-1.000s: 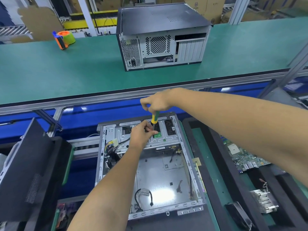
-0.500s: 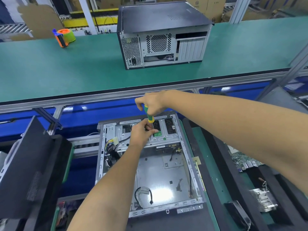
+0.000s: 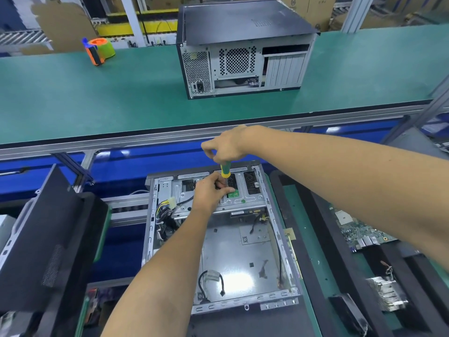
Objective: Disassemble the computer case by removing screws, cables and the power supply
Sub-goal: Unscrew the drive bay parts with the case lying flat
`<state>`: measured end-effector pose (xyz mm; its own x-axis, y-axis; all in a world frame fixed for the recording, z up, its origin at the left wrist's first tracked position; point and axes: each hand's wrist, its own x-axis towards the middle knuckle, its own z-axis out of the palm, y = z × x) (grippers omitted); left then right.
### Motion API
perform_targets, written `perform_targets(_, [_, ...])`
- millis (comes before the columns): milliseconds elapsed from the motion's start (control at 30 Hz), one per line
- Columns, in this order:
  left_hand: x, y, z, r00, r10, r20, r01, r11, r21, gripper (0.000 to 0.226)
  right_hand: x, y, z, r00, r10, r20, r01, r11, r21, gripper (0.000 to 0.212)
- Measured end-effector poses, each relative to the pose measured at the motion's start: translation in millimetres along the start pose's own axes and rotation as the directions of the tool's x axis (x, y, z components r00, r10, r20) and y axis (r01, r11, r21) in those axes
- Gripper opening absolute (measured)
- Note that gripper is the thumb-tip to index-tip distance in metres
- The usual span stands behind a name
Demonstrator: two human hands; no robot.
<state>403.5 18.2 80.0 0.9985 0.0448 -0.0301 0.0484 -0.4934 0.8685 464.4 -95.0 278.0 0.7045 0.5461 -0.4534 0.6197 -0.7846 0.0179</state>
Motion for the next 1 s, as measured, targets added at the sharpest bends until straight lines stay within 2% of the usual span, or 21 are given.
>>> perform_targets(100, [0, -1, 0, 1.0, 0.011, -0.007, -0.011, 1.0, 0.016, 0.029, -4, 0, 2, 1.0, -0.009, -0.011, 0.009, 0.999, 0.052, 0.021])
perform_targets(233, [1, -1, 0, 1.0, 0.015, -0.014, -0.015, 0.999, 0.04, 0.029, -1, -3, 4, 0.995, -0.012, -0.094, 0.005, 0.997, -0.074, 0.019])
perform_targets(300, [0, -1, 0, 0.999, 0.027, -0.018, -0.027, 0.999, 0.04, 0.03, 2, -4, 3, 0.997, -0.042, -0.072, 0.036, 0.996, -0.081, 0.008])
perform_targets(433, [0, -1, 0, 1.0, 0.02, -0.013, -0.02, 0.999, 0.047, 0.031, 4, -7, 4, 0.999, -0.034, -0.039, 0.03, 0.995, -0.1, 0.018])
perform_targets(567, [-1, 2, -2, 1.0, 0.017, -0.008, -0.017, 0.999, 0.05, 0.03, 3, -1, 11, 0.983, -0.031, -0.18, 0.013, 0.995, -0.103, 0.022])
perform_targets(733, [-3, 3, -2, 1.0, -0.001, -0.003, 0.001, 1.0, 0.021, 0.031, -8, 18, 17, 0.937, 0.016, -0.348, -0.008, 1.0, 0.026, 0.017])
perform_targets(833, [-4, 5, -1, 1.0, -0.015, -0.001, 0.015, 1.0, 0.019, 0.036, -17, 31, 19, 0.901, 0.084, -0.425, -0.04, 0.993, 0.112, 0.021])
perform_targets(933, [-7, 7, -4, 1.0, 0.023, 0.011, -0.023, 0.999, 0.042, 0.05, -27, 44, 37, 0.869, 0.209, -0.448, -0.11, 0.965, 0.237, 0.021])
perform_targets(1000, [-8, 7, -6, 0.998, 0.064, 0.026, -0.065, 0.996, 0.056, 0.054, -35, 51, 63, 0.824, 0.338, -0.455, -0.152, 0.905, 0.397, 0.019])
